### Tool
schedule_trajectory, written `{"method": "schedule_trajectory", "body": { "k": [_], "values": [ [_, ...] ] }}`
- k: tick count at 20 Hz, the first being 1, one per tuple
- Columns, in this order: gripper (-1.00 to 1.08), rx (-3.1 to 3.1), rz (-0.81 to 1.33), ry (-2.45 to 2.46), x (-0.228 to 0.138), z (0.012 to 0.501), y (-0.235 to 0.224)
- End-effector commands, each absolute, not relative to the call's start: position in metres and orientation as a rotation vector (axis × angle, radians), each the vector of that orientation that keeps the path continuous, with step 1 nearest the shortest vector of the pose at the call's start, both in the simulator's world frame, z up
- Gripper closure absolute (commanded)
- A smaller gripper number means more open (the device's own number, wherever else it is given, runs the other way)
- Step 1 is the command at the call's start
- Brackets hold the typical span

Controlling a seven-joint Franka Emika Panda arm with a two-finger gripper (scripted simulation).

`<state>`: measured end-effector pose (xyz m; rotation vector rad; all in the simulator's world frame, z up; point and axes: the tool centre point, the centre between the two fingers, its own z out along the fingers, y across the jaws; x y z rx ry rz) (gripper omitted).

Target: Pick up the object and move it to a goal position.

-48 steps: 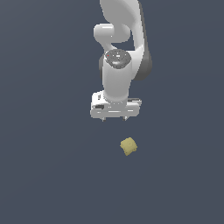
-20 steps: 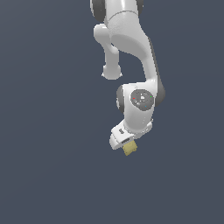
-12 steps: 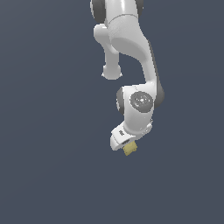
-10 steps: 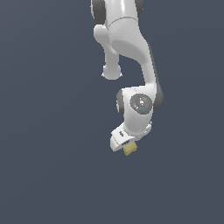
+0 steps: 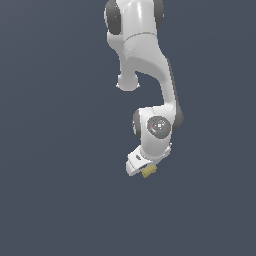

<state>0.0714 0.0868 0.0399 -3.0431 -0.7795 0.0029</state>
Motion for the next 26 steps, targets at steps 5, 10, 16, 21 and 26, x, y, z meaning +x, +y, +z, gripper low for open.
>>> {"method": "schedule_trajectory", "body": {
  "k": [5,10,16,21,26],
  "values": [
    [1.08,-3.043,0.0,-0.78,0.072,0.04,0.087],
    [1.08,-3.043,0.0,-0.78,0.072,0.04,0.087],
    [1.08,-3.043,0.0,-0.78,0.07,0.043,0.087],
    [1.08,-3.043,0.0,-0.78,0.061,0.052,0.088],
    [1.08,-3.044,0.0,-0.78,0.046,0.067,0.089]
  ]
}}
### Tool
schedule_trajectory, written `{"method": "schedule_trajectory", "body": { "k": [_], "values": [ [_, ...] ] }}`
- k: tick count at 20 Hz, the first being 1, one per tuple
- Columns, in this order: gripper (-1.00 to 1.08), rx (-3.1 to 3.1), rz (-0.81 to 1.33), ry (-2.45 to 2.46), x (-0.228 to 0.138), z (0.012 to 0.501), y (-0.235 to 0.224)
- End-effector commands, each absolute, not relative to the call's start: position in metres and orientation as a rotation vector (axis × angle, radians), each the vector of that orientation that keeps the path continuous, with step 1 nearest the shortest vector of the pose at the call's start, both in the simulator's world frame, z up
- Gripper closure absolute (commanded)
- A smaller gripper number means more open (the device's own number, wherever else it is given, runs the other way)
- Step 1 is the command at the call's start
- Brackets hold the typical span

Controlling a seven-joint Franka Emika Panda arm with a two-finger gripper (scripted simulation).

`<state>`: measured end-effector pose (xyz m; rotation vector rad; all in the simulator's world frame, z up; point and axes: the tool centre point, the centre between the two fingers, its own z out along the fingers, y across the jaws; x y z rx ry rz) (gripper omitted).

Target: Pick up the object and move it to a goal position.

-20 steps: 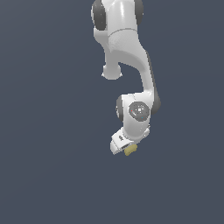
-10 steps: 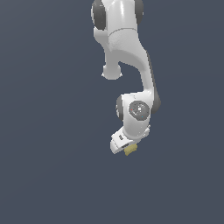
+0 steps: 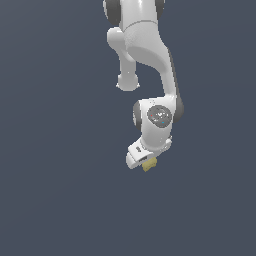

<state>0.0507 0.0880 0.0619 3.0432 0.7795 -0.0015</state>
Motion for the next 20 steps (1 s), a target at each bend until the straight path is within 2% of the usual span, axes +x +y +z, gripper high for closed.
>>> {"method": "schedule_trajectory", "body": {
  "k": [1,20],
  "values": [
    [1.08,3.043,0.0,0.78,0.042,0.071,0.089],
    [1.08,3.041,-0.001,0.779,-0.064,0.183,0.095]
  ]
}}
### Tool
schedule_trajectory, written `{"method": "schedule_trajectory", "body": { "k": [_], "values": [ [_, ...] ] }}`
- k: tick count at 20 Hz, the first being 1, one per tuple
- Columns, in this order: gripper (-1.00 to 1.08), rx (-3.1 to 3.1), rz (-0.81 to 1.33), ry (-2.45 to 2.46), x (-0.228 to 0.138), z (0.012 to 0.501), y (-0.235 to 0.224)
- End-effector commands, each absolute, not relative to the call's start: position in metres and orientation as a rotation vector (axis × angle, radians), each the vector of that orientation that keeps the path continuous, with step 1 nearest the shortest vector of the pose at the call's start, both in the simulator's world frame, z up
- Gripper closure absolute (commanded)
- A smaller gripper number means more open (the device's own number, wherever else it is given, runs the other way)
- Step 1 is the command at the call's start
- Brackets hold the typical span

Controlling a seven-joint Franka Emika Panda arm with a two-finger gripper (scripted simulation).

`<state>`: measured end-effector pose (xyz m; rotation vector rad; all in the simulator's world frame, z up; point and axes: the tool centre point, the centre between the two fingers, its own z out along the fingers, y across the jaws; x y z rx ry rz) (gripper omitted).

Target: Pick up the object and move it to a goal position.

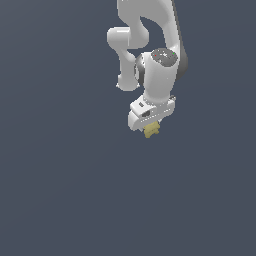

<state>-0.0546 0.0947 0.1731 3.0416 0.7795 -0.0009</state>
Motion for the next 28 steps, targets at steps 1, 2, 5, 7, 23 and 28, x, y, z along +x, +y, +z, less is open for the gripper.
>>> {"method": "schedule_trajectory", "body": {
  "k": [1,2,5,7,23,28],
  "values": [
    [1.08,3.041,-0.001,0.779,-0.07,0.189,0.096],
    [1.08,3.041,-0.001,0.779,-0.075,0.195,0.096],
    [1.08,3.041,-0.001,0.779,-0.092,0.214,0.097],
    [1.08,3.041,-0.001,0.779,-0.103,0.226,0.098],
    [1.08,3.043,0.0,0.78,-0.148,0.28,0.102],
    [1.08,3.043,0.0,0.78,-0.147,0.28,0.102]
  ]
}}
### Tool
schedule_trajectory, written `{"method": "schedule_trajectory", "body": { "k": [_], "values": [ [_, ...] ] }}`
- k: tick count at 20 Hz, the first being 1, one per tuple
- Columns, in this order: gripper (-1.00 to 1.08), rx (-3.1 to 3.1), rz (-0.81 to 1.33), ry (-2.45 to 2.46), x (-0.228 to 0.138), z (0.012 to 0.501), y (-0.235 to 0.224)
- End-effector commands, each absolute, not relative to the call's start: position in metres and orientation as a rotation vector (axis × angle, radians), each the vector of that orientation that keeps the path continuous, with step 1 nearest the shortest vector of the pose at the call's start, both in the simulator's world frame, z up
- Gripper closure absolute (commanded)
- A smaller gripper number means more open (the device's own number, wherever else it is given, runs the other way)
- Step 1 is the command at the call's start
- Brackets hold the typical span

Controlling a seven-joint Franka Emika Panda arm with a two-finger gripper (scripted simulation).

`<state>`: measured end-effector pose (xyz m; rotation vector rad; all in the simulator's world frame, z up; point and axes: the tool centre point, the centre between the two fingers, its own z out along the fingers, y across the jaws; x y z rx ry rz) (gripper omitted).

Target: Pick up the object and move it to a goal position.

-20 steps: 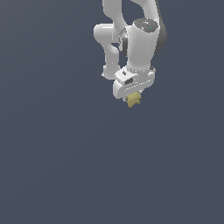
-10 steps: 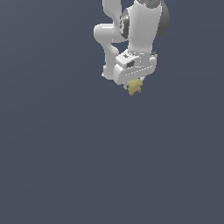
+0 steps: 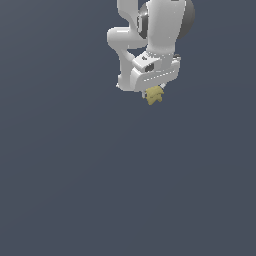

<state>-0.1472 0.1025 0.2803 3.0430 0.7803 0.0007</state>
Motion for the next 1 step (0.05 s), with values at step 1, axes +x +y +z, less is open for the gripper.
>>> {"method": "schedule_trajectory", "body": {
  "k": [1],
  "values": [
    [1.08,3.043,0.0,0.78,-0.1468,0.28,0.1024]
  ]
}}
